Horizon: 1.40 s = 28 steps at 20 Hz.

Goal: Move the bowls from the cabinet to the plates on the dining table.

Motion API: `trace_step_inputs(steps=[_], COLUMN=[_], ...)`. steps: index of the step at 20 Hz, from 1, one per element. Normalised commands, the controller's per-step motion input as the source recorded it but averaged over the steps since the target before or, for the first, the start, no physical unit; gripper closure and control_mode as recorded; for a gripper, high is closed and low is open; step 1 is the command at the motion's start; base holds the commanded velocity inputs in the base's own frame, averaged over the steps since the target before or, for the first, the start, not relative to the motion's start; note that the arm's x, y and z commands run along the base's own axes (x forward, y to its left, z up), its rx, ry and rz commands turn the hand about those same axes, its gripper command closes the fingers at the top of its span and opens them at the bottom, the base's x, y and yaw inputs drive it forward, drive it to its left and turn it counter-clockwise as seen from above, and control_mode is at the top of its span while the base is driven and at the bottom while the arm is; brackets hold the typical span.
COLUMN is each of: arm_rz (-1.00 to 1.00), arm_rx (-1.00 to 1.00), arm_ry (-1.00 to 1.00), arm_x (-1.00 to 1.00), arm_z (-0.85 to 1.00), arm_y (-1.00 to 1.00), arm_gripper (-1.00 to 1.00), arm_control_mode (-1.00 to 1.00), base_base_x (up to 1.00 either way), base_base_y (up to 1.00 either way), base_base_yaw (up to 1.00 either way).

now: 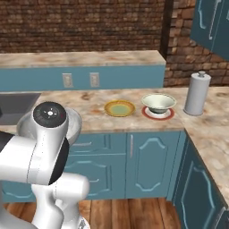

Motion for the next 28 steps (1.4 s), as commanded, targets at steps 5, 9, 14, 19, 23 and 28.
trace_step_inputs(steps=[5,9,14,19,23,28], arm_rz=[0.00,0.00,0.00,0.00,0.00,0.00], arm_rx=[0.00,0.00,0.00,0.00,0.00,0.00], arm_ry=[0.00,0.00,0.00,0.00,0.00,0.00], arm_x=[0.00,0.00,0.00,0.00,0.00,0.05], arm_z=[0.00,0.00,0.00,0.00,0.00,-0.02], arm_y=[0.00,0.00,0.00,0.00,0.00,0.00], arm_gripper=[1.00,1.00,1.00,1.00,1.00,1.00], arm_control_mode=[1.00,1.00,1.00,1.00,1.00,-1.00], base_base_x=[0.19,0.43,0.42,0.26,0.23,0.21], base_base_y=[0.29,0.12,0.06,0.05,0.01,0.00], base_base_yaw=[-0.11,-0.06,0.00,0.00,0.00,0.00])
